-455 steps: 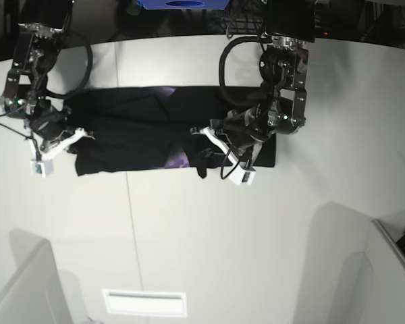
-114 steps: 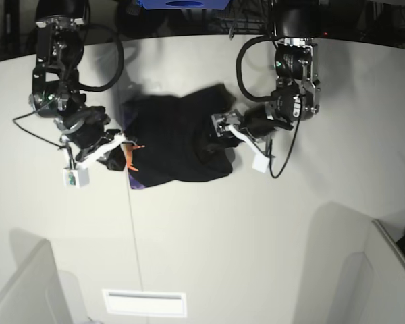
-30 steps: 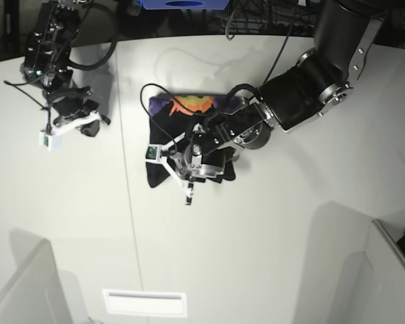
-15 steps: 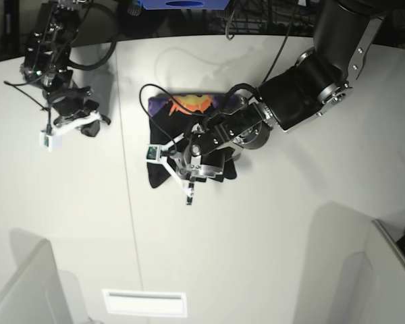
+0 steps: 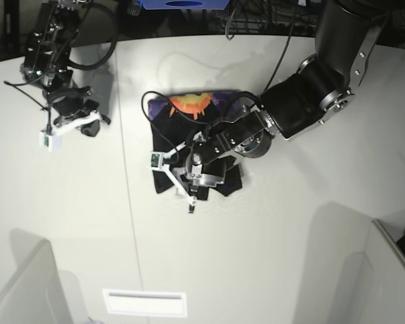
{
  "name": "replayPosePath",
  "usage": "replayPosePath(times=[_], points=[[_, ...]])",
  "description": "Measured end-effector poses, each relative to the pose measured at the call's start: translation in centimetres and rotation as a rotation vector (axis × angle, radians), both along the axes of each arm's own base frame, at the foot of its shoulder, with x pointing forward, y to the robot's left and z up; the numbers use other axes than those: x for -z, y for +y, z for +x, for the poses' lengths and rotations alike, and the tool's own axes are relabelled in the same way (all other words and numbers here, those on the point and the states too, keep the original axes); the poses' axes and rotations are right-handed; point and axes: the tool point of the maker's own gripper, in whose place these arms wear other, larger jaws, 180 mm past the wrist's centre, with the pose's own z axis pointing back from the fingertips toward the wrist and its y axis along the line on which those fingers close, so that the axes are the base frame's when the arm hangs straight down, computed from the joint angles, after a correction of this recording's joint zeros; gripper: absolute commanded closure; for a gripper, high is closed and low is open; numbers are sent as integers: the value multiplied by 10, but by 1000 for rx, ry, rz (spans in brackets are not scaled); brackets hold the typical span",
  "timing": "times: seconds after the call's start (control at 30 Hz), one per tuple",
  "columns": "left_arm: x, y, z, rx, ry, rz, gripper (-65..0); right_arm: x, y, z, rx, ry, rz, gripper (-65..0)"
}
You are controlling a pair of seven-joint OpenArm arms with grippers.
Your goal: Fold the T-shirt properly
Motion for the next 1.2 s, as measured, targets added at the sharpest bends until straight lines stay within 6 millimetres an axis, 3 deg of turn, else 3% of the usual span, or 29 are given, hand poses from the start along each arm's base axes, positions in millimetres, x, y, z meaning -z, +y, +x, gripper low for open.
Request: replayPosePath(times=[0.1, 0.27, 0.37, 0.53, 0.67, 0.73, 0.8, 0.87, 0.93, 1.0, 1.13, 1.2], points=[[-6, 0, 2, 4, -17, 7, -453, 0, 0, 0, 0, 0, 0, 0], [-23, -10, 0, 41, -53, -23, -464, -7, 0, 0, -1, -22, -8, 0], [-45, -16, 9, -22, -58, -140, -467, -19, -1, 0, 46, -88, -16, 0], [-90, 7, 40, -157, -163, -246, -467, -11, -18, -11, 123, -45, -42, 0], [-107, -13, 24, -114, -164, -328, -457, -12, -14, -19, 128, -36, -32, 0], [-124, -8, 20, -175, -179, -413, -448, -13, -17, -25, 164, -24, -32, 0], [-142, 13, 18, -261, -229, -476, -362, -7, -24, -35, 213, 16, -35, 0], [-148, 34, 7, -333, -257, -512, -199, -2, -28, -45, 237, 29, -46, 0], [-140, 52, -10, -399, -238, -534, 0, 2, -31, -57, 264, 24, -62, 0], [-118, 69, -24, -477, -185, -527, 0, 5, -38, -69, 286, 22, -90, 0], [-63, 111, -70, -595, -59, -428, 0, 13, -45, -94, 285, 71, -124, 0], [-44, 117, -96, -623, 11, -398, 0, 21, -44, -114, 279, 116, -128, 0]])
